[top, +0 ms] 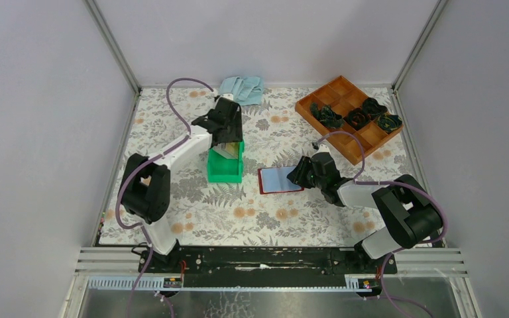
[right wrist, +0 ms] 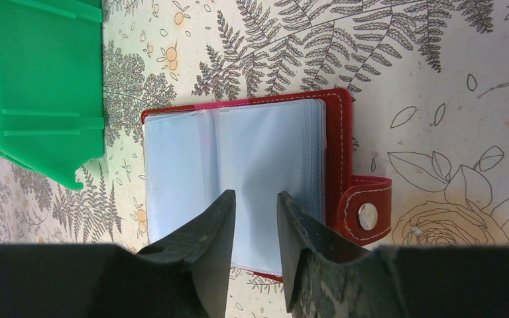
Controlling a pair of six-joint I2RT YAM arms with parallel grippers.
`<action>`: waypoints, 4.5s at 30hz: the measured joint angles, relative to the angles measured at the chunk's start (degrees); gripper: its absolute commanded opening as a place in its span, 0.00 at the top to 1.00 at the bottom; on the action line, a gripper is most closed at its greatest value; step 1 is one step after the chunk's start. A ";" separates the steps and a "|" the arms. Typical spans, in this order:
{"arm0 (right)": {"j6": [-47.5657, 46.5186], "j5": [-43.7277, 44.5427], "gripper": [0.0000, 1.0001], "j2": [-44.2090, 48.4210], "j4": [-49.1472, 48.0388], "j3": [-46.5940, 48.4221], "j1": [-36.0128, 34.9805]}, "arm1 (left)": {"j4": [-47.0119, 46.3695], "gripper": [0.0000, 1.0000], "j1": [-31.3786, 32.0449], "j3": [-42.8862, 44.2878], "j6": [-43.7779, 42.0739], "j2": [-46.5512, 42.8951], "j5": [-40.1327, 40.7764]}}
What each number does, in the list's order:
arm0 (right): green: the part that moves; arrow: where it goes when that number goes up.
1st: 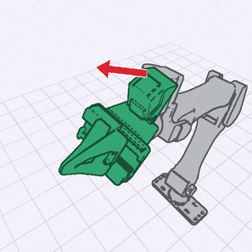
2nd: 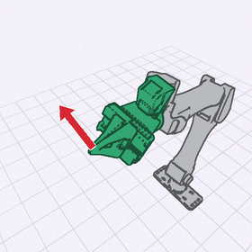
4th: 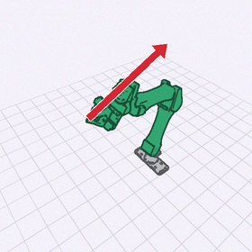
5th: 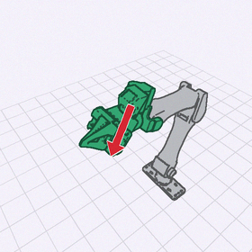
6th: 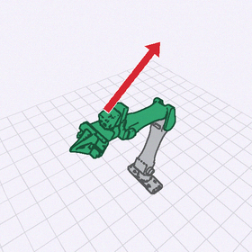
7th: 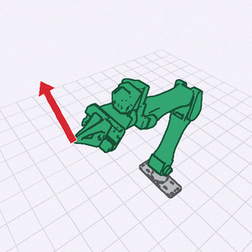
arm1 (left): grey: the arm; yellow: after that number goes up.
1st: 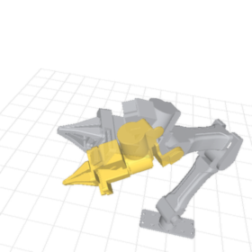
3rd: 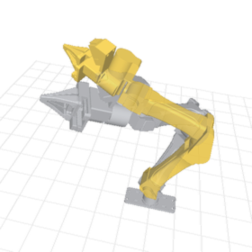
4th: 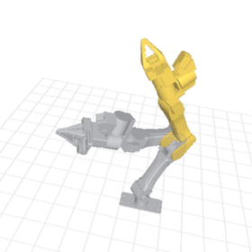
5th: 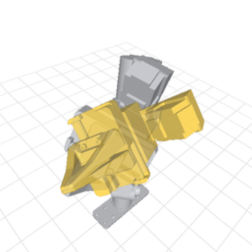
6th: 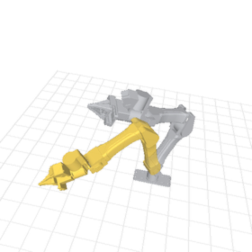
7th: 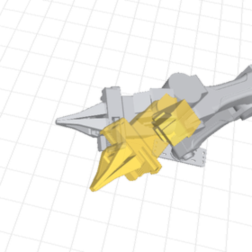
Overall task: Put the credit cards into the card holder
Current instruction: Pick up the credit card from the storage box.
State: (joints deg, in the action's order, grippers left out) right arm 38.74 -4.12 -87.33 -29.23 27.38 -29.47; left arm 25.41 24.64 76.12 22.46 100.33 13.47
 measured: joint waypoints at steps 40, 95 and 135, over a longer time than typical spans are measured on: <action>0.09 0.02 0.63 -0.61 -1.49 -0.09 0.00 | 5.29 0.45 5.31 3.17 -3.48 5.88 14.29; 0.09 0.02 0.63 -0.61 -2.80 -0.87 0.00 | 5.66 0.81 5.81 4.66 -4.68 6.62 16.57; -1.62 0.13 0.59 2.84 1.42 -0.81 0.00 | 8.72 1.00 6.47 4.22 -2.67 -6.38 11.78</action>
State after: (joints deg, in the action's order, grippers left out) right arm 37.12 -3.99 -84.49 -27.81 26.57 -29.47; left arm 34.13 31.11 80.34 19.79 93.95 25.26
